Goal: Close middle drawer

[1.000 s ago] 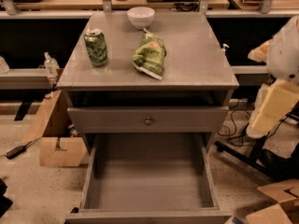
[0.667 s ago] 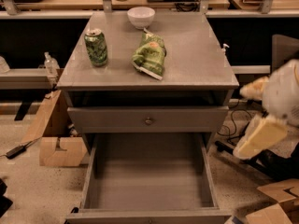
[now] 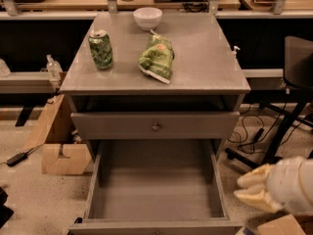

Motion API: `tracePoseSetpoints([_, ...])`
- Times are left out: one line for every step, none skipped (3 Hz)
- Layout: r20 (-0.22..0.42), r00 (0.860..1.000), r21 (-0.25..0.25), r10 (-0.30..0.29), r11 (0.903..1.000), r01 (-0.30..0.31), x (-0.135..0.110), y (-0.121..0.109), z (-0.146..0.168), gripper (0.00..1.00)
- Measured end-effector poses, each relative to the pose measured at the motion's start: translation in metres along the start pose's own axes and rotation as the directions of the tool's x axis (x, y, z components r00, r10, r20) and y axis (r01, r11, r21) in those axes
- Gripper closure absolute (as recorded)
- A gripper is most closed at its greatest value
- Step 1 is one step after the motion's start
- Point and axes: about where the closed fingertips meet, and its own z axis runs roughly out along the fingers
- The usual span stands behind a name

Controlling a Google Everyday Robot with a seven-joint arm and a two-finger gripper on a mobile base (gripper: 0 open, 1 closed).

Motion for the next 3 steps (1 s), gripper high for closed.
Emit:
tracePoseSetpoints([-0.004,0.998,0.022,0.060,0.9979,-0.060,0.038,0.014,0.033,0.88])
tracePoseSetpoints([-0.012,0.998,0.012,0.060,0.9981,-0.060,0.040,0.015,0.041,1.00])
tracePoseSetpoints([-0.037,0.997,-0.028,0.067,0.9973,-0.068,0.048,0.020,0.063,1.00])
